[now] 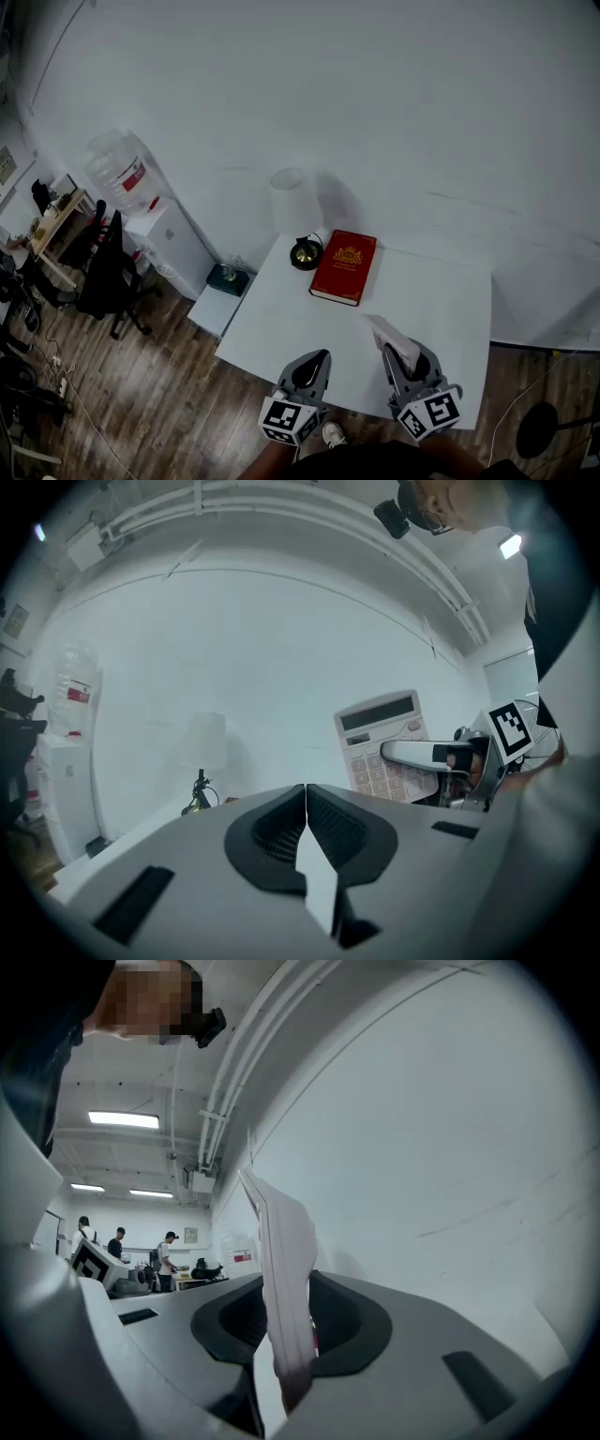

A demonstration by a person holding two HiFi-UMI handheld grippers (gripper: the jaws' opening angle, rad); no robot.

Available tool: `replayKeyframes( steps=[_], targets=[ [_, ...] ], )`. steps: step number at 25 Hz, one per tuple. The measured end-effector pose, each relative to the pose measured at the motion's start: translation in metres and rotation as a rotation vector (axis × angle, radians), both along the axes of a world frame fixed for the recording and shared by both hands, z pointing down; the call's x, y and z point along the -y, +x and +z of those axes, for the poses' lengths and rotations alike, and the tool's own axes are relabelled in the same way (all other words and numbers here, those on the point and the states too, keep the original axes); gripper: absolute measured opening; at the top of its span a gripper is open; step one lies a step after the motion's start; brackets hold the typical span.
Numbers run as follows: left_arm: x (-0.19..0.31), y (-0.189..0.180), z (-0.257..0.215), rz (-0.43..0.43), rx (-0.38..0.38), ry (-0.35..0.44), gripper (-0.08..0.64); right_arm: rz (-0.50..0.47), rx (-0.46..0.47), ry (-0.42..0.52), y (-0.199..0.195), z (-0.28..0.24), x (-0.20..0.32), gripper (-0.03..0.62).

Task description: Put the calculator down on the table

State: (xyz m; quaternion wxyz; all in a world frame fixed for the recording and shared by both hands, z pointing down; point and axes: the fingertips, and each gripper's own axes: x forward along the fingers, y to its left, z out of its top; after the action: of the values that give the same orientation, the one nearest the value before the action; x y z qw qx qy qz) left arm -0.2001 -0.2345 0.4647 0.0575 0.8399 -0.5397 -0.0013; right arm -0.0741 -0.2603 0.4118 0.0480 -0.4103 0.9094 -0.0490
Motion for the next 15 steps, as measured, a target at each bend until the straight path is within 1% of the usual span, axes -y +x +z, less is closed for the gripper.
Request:
replayKeyframes(
  steps=[3,6,9,12,15],
  targets=[
    [0.008,0.004,-0.002,0.060,0.006,0.010,0.021,0.044,0.000,-0.038,0.007,0.010,0.006,0.121],
    [0.020,0.008,-0.003,0.093,0.002,0.020,0.021,0.080,0.042,-0.136,0.015,0.026,0.017,0.121],
    [0.031,0.015,0.004,0.105,-0.018,-0.002,0.021,0.103,0.064,-0.223,0.023,0.042,0.025,0.121],
    [0.041,0.023,0.012,0.109,-0.030,-0.031,0.021,0.116,0.066,-0.284,0.032,0.060,0.032,0.121],
    [0.048,0.028,0.018,0.093,-0.029,-0.062,0.021,0.126,0.070,-0.358,0.039,0.085,0.038,0.121]
  ],
)
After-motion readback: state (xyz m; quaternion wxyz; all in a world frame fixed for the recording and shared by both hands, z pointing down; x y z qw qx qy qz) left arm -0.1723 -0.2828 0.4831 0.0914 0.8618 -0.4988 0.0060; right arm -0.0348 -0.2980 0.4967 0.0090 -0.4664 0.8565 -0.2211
